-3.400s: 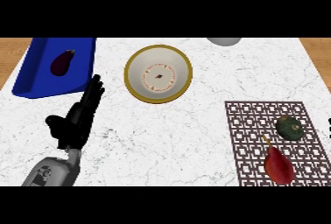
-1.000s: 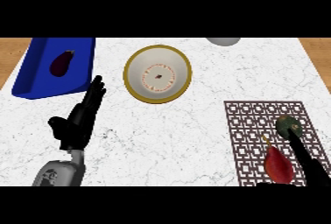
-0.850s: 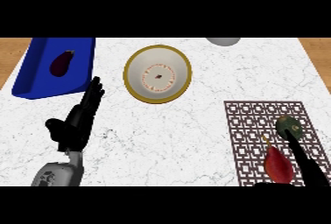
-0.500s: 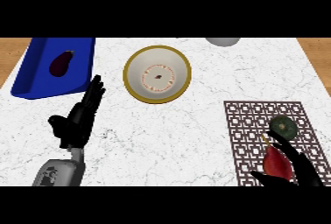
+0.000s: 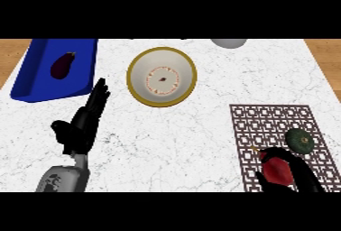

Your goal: Pick the pear from the placemat and place it in the bowl

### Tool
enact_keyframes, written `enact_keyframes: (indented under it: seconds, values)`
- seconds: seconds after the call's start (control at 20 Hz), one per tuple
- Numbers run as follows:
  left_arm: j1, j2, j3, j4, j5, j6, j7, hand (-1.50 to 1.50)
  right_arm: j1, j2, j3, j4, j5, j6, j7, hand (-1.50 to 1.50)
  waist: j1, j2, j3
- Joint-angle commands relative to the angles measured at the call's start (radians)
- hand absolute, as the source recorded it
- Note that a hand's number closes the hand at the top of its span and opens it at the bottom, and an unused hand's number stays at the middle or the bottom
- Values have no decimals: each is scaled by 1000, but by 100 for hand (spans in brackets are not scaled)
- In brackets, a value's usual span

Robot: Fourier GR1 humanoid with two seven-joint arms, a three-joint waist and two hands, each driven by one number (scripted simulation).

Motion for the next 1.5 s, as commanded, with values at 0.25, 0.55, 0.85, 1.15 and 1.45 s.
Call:
enact_keyframes:
  seconds: [0.25,0.55,0.85,1.15,1.45]
  values:
    - [-39,-26,-49,3,-24,-10,5,0,-218,204,451,-14,46,-176,238,150,93,17,13]
    - [-73,-39,-67,10,-11,-35,14,0,-459,207,648,-5,-29,-414,350,150,141,20,14]
    - [-59,-28,-62,30,-17,-38,7,0,-697,208,797,42,89,-715,486,150,124,10,9]
    - [-64,-36,-44,48,-23,-11,15,0,-1009,208,838,115,191,-773,828,150,99,-1,6]
    - [-69,-31,-48,42,-12,-33,20,0,-1325,208,809,245,187,-720,1128,150,107,2,6]
